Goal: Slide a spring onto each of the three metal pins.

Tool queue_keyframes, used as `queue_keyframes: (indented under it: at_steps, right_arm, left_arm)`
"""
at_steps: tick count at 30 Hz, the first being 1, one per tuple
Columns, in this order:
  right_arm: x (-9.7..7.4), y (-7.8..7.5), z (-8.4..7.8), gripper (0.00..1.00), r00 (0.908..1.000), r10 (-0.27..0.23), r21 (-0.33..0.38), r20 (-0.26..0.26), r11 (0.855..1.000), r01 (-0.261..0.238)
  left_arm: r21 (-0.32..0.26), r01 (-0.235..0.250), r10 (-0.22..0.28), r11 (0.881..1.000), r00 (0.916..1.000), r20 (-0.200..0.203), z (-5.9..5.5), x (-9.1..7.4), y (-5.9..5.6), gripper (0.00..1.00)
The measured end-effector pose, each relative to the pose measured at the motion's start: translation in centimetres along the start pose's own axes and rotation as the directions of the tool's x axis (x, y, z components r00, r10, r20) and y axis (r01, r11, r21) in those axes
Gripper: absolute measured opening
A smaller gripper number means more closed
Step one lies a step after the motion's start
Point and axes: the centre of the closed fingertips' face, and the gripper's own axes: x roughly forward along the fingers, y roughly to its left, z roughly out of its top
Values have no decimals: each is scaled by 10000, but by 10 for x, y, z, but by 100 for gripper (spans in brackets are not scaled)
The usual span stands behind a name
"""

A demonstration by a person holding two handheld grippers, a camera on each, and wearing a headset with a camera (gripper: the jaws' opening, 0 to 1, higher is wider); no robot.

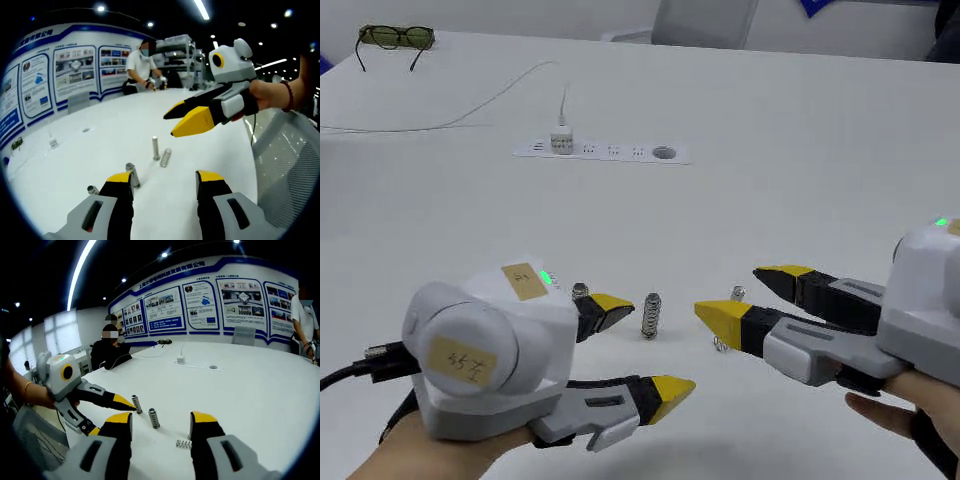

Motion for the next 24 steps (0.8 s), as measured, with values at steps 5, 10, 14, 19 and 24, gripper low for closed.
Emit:
queue_keyframes:
  at_steps: [5,10,14,19,24]
  right_arm:
    - [-13,-3,-3,49,10000,-70,-58,-69,10000,70]
    - [-25,-7,-7,49,9998,-148,-33,-99,9999,148]
    - [-31,-10,-12,49,9997,-172,26,-180,9998,173]
    - [-37,-10,-19,48,9996,-165,158,-210,9997,168]
    - [-42,-10,-27,48,9988,-322,-168,-369,9994,316]
  left_arm:
    - [182,111,-105,9998,9995,-300,-5,11,-3,47]
    - [285,238,-226,9993,9988,-436,-5,24,-6,45]
    - [300,380,-365,9988,9981,-498,-4,34,-9,41]
    - [425,279,-254,9987,9980,-581,-1,46,-9,36]
    - [578,238,-194,9980,9970,-748,-1,58,-9,34]
